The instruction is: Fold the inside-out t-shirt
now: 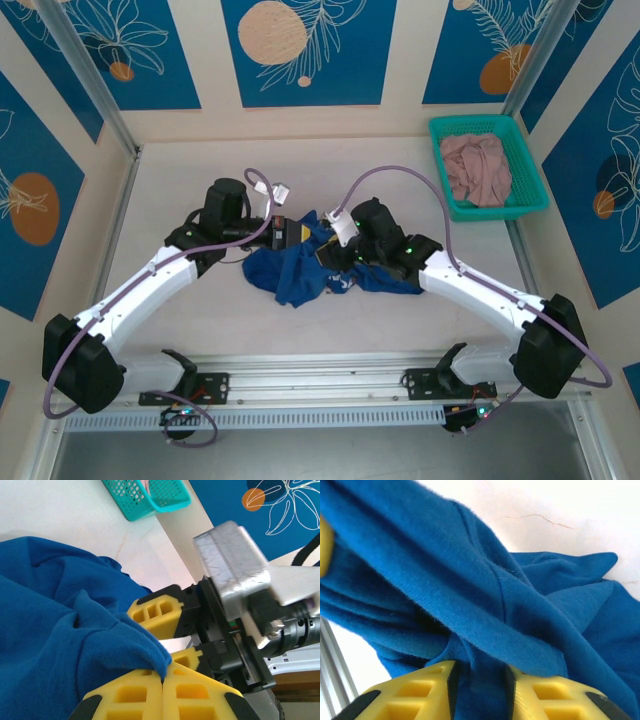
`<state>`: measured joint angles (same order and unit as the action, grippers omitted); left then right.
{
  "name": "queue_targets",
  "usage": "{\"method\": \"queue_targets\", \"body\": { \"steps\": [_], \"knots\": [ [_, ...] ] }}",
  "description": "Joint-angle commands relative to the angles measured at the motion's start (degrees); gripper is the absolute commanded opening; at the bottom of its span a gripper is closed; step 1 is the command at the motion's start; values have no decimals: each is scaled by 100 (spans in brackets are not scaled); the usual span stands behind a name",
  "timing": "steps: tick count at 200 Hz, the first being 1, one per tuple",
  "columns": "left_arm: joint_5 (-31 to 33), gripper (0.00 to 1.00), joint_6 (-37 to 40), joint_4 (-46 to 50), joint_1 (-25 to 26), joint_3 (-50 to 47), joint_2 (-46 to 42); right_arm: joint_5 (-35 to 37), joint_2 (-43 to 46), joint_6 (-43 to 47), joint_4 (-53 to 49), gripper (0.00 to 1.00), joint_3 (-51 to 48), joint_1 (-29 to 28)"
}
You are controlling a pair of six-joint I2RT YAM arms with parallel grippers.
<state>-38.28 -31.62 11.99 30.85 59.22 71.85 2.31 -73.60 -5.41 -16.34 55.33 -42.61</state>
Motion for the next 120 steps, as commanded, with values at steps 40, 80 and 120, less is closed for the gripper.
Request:
{"method": "queue_targets", "body": {
  "steps": [40, 80, 120],
  "knots": [
    [354, 0, 40, 46, -81, 10, -120, -714, 588, -7, -35, 0, -187, 144],
    [847, 0, -111, 161, -273, 8, -213, -1294, 1495, -151, -256, 0, -697, 368],
    [1053, 0, -159, 284, -497, 19, -275, -1877, 2147, -294, -132, 0, -1245, 638]
  ]
}}
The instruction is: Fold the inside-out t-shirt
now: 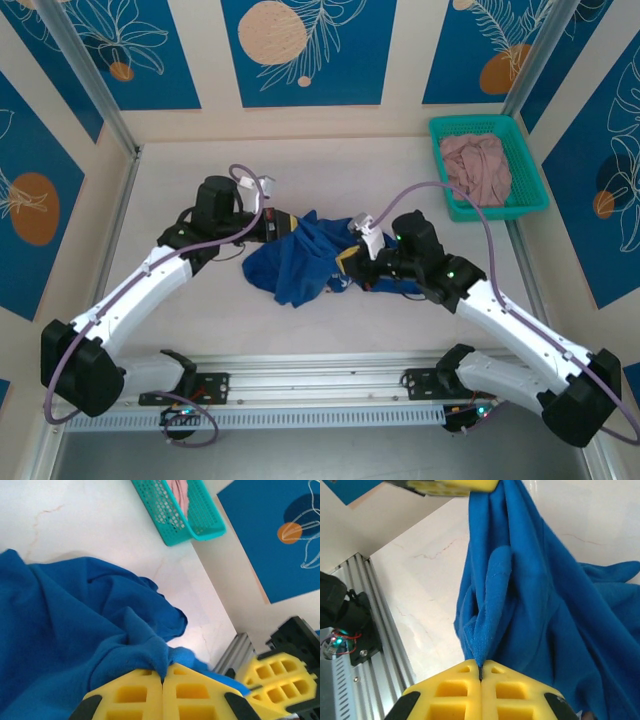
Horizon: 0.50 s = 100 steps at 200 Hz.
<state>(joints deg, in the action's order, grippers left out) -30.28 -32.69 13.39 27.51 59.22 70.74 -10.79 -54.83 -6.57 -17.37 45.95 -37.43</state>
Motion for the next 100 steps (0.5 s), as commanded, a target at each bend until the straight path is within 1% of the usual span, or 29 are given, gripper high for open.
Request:
{"method": "queue_targets", "body": {
  "steps": [1, 17, 30, 55, 63, 82, 100],
  "knots": [
    [261, 0, -48, 146, -169, 19, -165, -575, 279, -187, -21, 0, -320, 126],
    [282, 0, -63, 163, -247, 19, -159, -570, 400, -327, 69, 0, -541, 131],
    [241, 0, -79, 136, -311, 28, -154, -300, 413, -549, 81, 0, -676, 131],
    [48, 0, -18, 84, -351, 97, -131, 1072, 327, -1195, -281, 0, -650, 139],
    [-47, 0, 6, 45, -351, 107, -116, 1331, 289, -1295, -396, 0, -608, 140],
    [-260, 0, 51, -48, -351, 91, -98, 1423, 249, -1276, -338, 7, -562, 60],
    [-413, 0, 91, -97, -351, 81, -103, 1192, 218, -953, -197, 15, -481, -67]
  ]
}}
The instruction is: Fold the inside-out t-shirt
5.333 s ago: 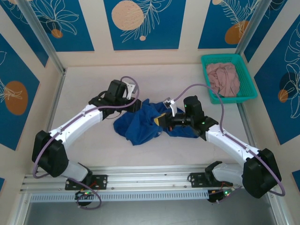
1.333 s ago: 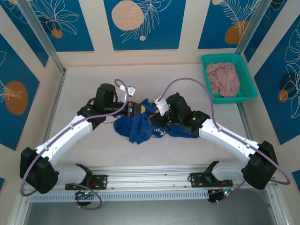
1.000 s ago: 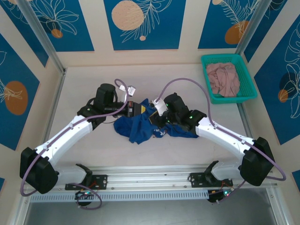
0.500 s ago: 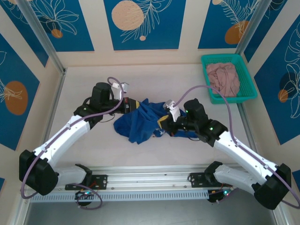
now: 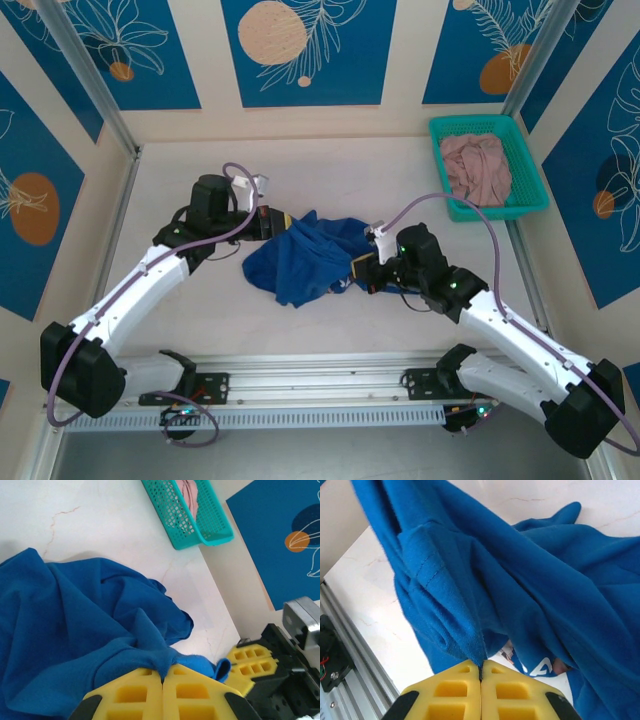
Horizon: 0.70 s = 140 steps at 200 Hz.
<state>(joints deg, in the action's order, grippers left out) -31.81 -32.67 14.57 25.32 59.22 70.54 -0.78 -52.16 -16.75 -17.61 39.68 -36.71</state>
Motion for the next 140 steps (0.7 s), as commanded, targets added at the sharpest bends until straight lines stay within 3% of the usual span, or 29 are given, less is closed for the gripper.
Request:
{"method": "queue_targets", "body": {
  "steps": [1, 46, 89, 140],
  "knots": [
    [-271, 0, 91, -216, -133, 81, -84, 178, -48, 88, -164, 16, 146, -146],
    [-590, 0, 131, -250, -113, 107, 6, -233, -197, 647, 406, 36, 542, -343],
    [-640, 0, 107, -265, -106, 107, 59, -484, -949, 1011, 552, 42, 1138, -727],
    [-677, 0, 103, -266, -100, 107, 89, 310, -1670, 1560, 415, 43, 1647, -1453]
  ]
}}
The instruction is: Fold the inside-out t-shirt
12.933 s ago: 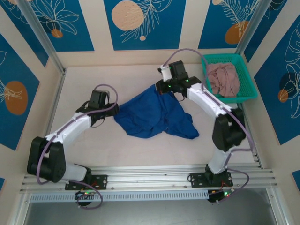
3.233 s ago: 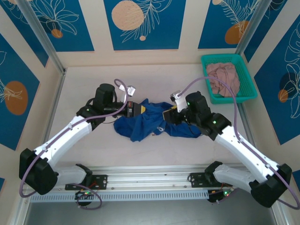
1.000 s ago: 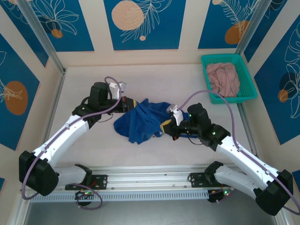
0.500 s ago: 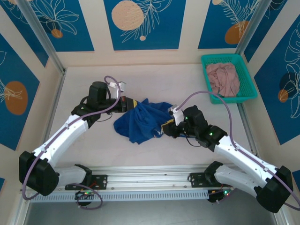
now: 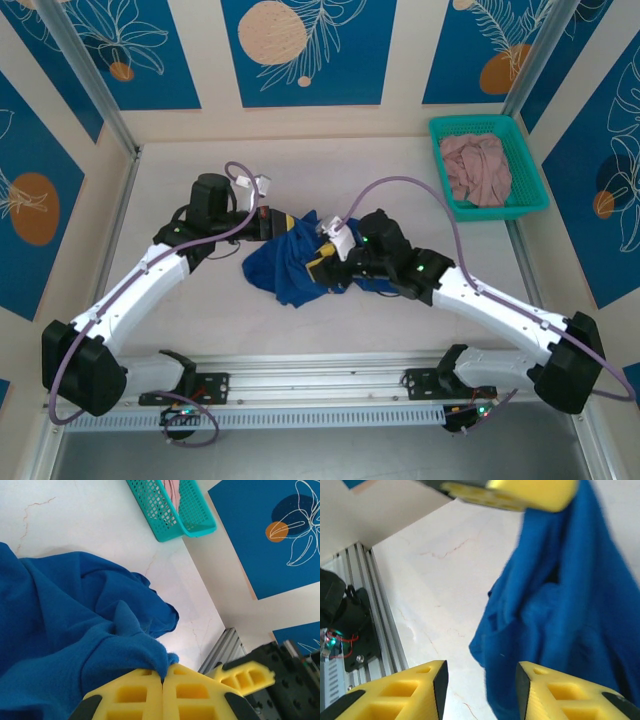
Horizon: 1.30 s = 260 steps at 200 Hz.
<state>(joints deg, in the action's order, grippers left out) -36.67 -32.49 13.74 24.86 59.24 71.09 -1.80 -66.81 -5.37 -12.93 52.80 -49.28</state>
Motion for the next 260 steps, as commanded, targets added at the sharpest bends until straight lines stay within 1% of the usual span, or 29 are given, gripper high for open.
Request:
{"method": "queue_targets", "body": {
  "steps": [1, 25, 38, 58, 75, 88, 103, 131, 139, 160, 193, 215, 227, 238, 260],
  "knots": [
    [-192, 0, 85, -185, -53, 101, 35, 433, -212, 430, -61, 43, 345, -201],
    [-199, 0, 85, -187, -47, 96, 21, 1051, -578, 515, -312, 42, 634, -324],
    [-192, 0, 76, -194, -52, 85, 26, 1259, -729, 519, -423, 39, 772, -345],
    [-194, 0, 85, -194, -52, 85, 20, 1358, -756, 488, -439, 22, 820, -364],
    [-151, 0, 93, -163, -51, 104, 14, 1367, -604, 432, -541, 7, 796, -335],
    [-43, 0, 123, -118, -51, 112, -36, 1305, -407, 359, -632, 0, 724, -251],
    [90, 0, 161, -67, -60, 109, -81, 1028, -48, 224, -654, 0, 557, -74],
    [222, 0, 195, 4, -68, 135, -95, -17, 664, -145, -473, 0, 174, 410],
    [275, 0, 215, 45, -65, 149, -92, -201, 805, -195, -477, 0, 120, 500],
    [435, 0, 257, 146, -86, 183, -84, -577, 1177, -378, -544, 0, -48, 824],
    [474, 0, 185, 183, -134, 236, -47, -1053, 1722, -864, -386, 0, -454, 1384],
    [384, 0, 233, 136, -121, 228, 21, -1379, 1739, -1227, -19, 0, -698, 1517],
    [438, 1, 388, 291, -76, 244, 93, -1544, 1636, -1429, 263, 0, -718, 1518],
    [664, 5, 615, 516, 24, 267, 180, -1661, 1504, -1634, 545, 0, -678, 1524],
    [1357, 12, 1054, 877, 266, 230, 335, -1780, 1241, -2064, 1095, 0, -538, 1525]
  ]
}}
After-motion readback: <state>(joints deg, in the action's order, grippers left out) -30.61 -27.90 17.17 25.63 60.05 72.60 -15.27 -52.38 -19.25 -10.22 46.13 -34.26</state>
